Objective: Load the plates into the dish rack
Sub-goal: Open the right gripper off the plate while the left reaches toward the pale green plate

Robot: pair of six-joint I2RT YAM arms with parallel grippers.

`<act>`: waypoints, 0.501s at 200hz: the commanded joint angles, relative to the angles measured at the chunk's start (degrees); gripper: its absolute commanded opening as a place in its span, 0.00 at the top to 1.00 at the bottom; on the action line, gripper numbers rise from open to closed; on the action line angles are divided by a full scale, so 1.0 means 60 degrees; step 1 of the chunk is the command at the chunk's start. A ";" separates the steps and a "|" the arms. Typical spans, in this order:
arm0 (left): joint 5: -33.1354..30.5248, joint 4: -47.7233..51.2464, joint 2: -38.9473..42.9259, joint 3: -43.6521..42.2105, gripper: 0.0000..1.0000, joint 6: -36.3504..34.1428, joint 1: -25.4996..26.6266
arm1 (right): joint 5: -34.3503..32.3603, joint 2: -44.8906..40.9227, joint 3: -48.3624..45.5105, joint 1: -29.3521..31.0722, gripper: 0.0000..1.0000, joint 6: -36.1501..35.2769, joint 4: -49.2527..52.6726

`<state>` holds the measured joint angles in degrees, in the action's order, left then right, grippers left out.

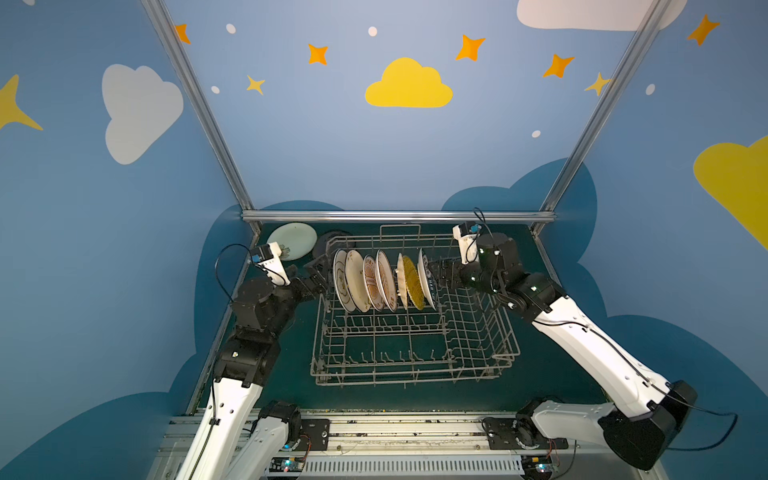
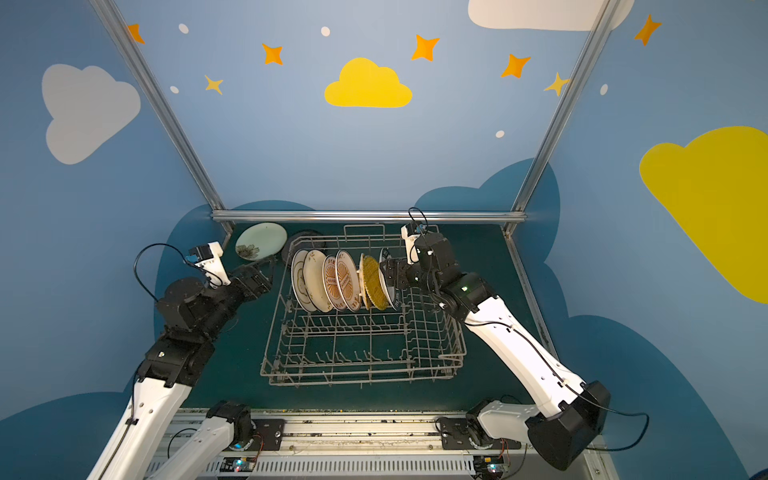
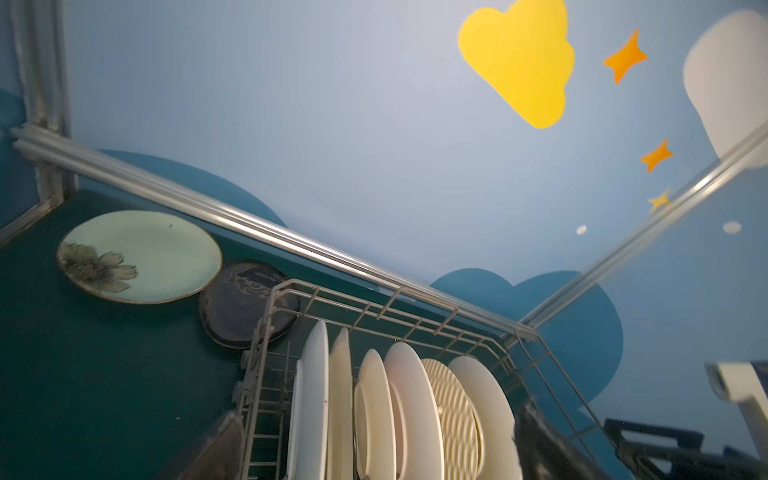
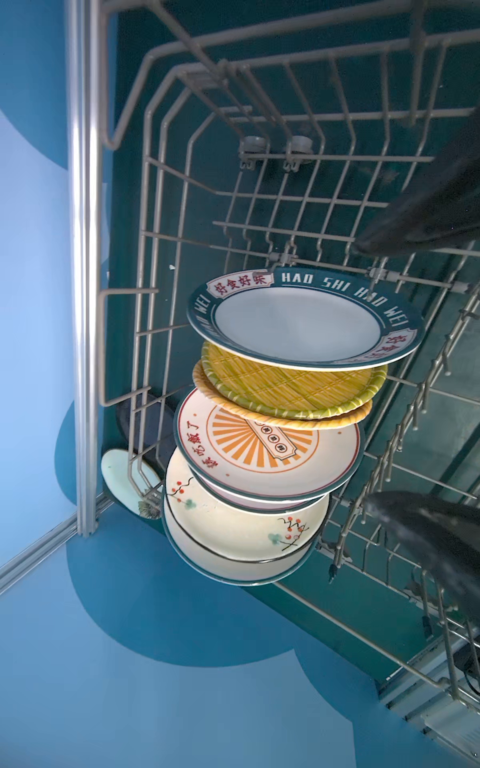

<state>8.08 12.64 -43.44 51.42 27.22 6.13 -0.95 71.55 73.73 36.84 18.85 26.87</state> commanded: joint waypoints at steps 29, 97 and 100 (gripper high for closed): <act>0.2066 0.1068 -0.1318 0.0847 0.00 0.2417 -0.2207 | 0.0488 -0.0512 -0.0773 -0.0046 0.14 -0.0616 -0.1237; 0.2768 0.1152 -0.2582 0.0777 0.00 0.3525 -0.3247 | -0.0006 -0.0825 -0.0972 -0.0182 0.14 -0.0952 -0.0647; 0.2706 0.1215 -0.2650 0.0769 0.00 0.3544 -0.3263 | -0.0010 -0.0809 -0.0967 -0.0206 0.14 -0.0957 -0.0587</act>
<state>22.79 18.33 -57.80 56.31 45.93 -12.62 1.13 67.57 67.22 36.58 13.93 21.30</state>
